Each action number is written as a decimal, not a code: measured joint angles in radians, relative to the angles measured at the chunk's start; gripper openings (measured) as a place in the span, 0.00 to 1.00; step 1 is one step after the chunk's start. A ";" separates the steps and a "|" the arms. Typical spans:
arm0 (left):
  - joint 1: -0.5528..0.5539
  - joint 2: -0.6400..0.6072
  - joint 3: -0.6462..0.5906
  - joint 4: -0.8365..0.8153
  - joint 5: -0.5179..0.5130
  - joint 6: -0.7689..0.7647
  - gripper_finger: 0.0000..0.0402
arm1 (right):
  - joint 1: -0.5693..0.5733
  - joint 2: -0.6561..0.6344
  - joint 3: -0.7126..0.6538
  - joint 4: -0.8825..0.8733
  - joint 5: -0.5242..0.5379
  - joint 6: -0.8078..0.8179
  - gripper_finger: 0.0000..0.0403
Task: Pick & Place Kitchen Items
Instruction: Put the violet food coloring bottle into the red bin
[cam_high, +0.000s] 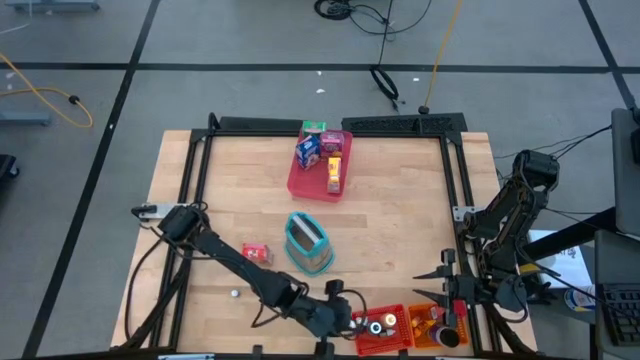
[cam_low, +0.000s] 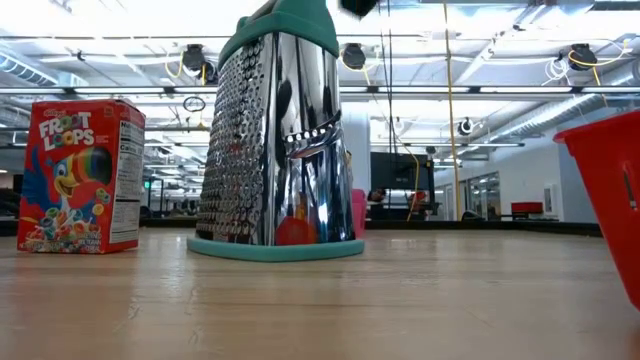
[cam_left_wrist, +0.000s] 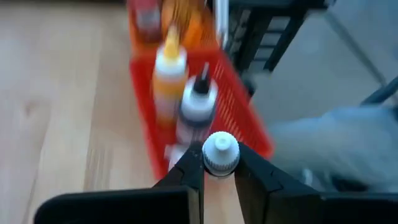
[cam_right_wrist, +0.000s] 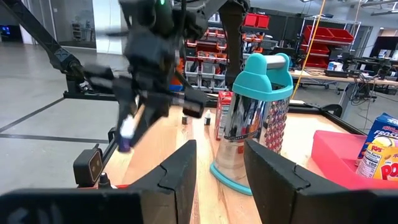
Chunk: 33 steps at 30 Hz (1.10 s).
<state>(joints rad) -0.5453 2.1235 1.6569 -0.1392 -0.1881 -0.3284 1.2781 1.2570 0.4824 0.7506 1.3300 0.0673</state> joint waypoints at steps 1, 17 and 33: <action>0.000 0.000 0.008 0.022 0.000 0.010 0.12 | 0.000 0.000 0.000 0.000 0.000 0.000 0.31; 0.031 0.082 0.009 0.212 0.041 0.004 0.15 | 0.000 0.000 0.000 0.000 0.000 0.000 0.31; 0.040 0.098 0.008 0.190 0.057 -0.002 0.17 | 0.000 0.000 0.000 -0.008 0.000 0.000 0.31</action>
<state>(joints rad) -0.5058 2.2210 1.6651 0.0510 -0.1310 -0.3307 1.2778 1.2572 0.4820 0.7426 1.3304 0.0676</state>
